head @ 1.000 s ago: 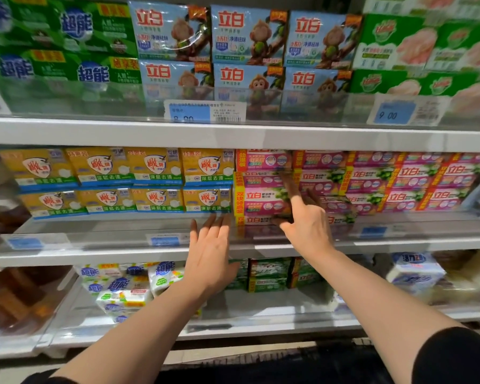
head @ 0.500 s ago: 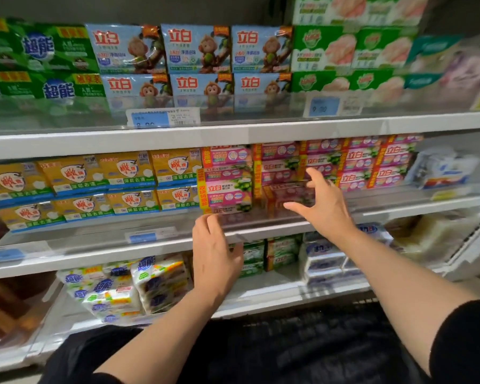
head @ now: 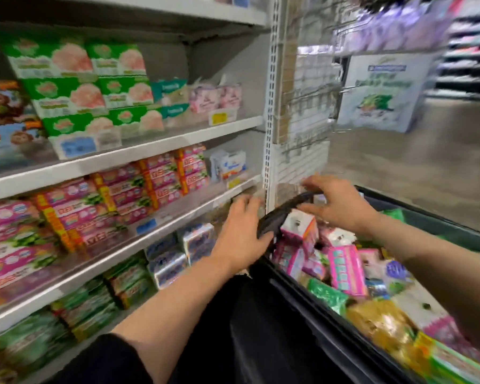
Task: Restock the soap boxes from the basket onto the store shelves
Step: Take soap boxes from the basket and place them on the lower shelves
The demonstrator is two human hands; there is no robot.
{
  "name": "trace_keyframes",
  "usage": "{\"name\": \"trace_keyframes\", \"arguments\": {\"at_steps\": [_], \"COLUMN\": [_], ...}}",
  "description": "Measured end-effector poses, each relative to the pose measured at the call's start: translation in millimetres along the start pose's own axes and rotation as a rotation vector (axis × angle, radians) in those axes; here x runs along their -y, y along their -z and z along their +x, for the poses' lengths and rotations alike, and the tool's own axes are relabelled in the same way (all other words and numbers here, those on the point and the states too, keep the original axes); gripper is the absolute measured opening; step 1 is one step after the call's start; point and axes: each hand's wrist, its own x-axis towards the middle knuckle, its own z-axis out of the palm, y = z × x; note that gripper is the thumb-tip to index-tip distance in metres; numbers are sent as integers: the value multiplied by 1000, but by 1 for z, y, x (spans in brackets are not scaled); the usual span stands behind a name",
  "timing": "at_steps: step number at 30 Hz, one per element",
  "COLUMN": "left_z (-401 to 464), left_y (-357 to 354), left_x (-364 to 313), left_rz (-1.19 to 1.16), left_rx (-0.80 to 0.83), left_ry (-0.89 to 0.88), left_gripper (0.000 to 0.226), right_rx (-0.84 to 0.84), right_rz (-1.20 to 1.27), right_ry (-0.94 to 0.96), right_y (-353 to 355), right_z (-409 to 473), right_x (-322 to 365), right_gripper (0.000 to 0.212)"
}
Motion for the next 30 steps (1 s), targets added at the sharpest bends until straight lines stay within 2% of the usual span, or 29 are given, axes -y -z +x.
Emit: {"name": "trace_keyframes", "arguments": {"at_steps": [2,6,9,12,14,17,22,25,30], "left_z": [14,34,48,62,68,71,73,70,69], "left_y": [-21,-57,-77,-95,-106,-119,-116,-115,-107], "left_x": [-17,-26,-20,-20,-20,-13,-9,-7,-4], "left_rz": [2,41,123,275,355,373,281,206,97], "left_rx": [61,181,286,423,469,432,351,303,213], "left_ry": [-33,-98,-147,-229,-215,-229,-251,-274,-294], "left_gripper": [59,59,68,79,88,95,83,71,75], "right_rx": [-12,42,129,236,296,360,355,368,491], "right_rz": [-30,-111,-175,-238,-263,-243,-137,-132,-158], "right_ry": [-74,-188,-273,-370,-444,-528,-625,-648,-623], "right_y": [11,22,27,27,27,25,29,31,42], "right_z": [-25,-66,-89,-106,-113,-118,-117,-115,-119], "right_x": [-31,-78,-107,-130,-137,-138,-137,-135,-140], "right_gripper": [40,49,51,63,70,75,90,96,104]}}
